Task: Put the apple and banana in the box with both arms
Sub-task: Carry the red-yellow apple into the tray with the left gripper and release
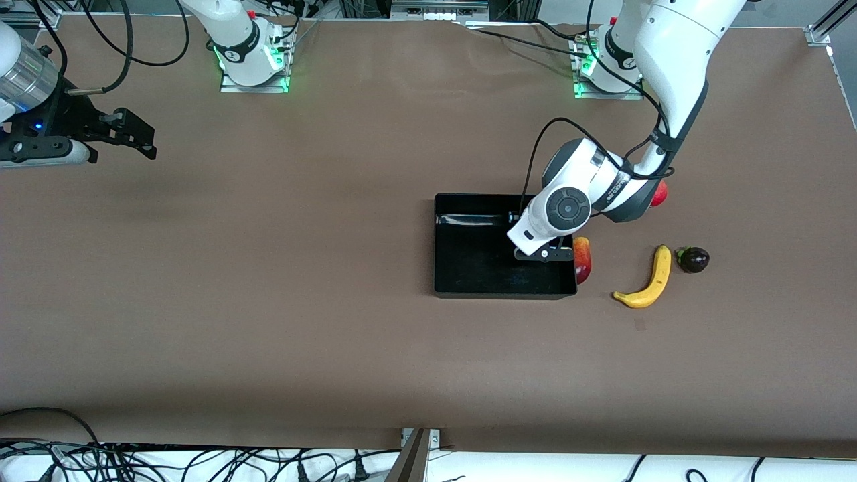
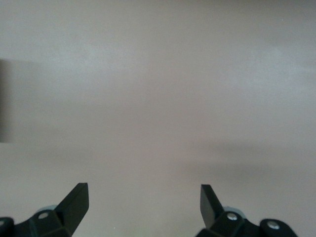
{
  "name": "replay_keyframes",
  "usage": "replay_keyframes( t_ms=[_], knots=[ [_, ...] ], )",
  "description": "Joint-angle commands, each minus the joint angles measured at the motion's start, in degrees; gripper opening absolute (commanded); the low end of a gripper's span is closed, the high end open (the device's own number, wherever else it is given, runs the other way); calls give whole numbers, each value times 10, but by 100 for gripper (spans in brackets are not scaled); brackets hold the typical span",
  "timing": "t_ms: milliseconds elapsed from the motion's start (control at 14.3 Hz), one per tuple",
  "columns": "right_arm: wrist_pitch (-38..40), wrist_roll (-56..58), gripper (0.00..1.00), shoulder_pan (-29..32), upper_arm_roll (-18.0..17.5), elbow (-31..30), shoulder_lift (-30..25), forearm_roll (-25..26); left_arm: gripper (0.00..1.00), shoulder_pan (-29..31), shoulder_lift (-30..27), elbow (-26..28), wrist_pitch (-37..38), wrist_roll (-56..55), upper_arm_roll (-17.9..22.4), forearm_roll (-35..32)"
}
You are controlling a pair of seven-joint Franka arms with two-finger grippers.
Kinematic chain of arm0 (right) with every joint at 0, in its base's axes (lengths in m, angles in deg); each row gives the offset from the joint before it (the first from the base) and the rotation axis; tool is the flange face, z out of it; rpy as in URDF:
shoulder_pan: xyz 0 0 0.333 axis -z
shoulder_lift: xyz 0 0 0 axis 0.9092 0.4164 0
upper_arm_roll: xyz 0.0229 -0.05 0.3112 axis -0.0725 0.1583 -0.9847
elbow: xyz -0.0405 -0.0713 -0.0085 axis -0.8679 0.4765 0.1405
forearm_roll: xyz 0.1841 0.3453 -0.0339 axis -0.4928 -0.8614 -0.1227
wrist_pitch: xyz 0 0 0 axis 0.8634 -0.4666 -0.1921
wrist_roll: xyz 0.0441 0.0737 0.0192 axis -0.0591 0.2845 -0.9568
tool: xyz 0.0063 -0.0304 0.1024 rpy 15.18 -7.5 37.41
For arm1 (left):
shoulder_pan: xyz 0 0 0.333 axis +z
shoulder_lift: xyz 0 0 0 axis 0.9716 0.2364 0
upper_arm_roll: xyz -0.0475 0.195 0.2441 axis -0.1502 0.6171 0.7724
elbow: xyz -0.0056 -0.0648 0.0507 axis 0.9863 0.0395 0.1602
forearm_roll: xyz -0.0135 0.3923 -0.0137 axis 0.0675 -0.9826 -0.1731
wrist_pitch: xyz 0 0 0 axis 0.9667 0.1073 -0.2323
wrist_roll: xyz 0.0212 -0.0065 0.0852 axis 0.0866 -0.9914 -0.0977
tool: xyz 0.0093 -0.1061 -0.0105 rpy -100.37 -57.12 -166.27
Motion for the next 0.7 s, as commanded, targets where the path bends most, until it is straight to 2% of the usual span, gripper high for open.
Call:
replay_keyframes(
  t_ms=[0, 140, 210, 419, 629],
  knots=[
    [12, -2, 100, 7, -9, 16, 6, 7, 100, 11, -29, -52, 74, -3, 6, -2],
    [12, -1, 100, 7, -8, 16, 6, 7, 100, 31, -30, -135, 179, 8, 24, -10],
    [12, -2, 100, 6, -8, 15, 6, 7, 100, 44, -28, -168, 211, 32, 33, -34],
    [12, -2, 100, 7, -8, 15, 6, 7, 100, 87, -24, -180, 218, 205, 36, -91],
    [12, -2, 100, 6, -8, 15, 6, 7, 100, 148, 24, -178, 190, 396, 36, -104]
  ],
)
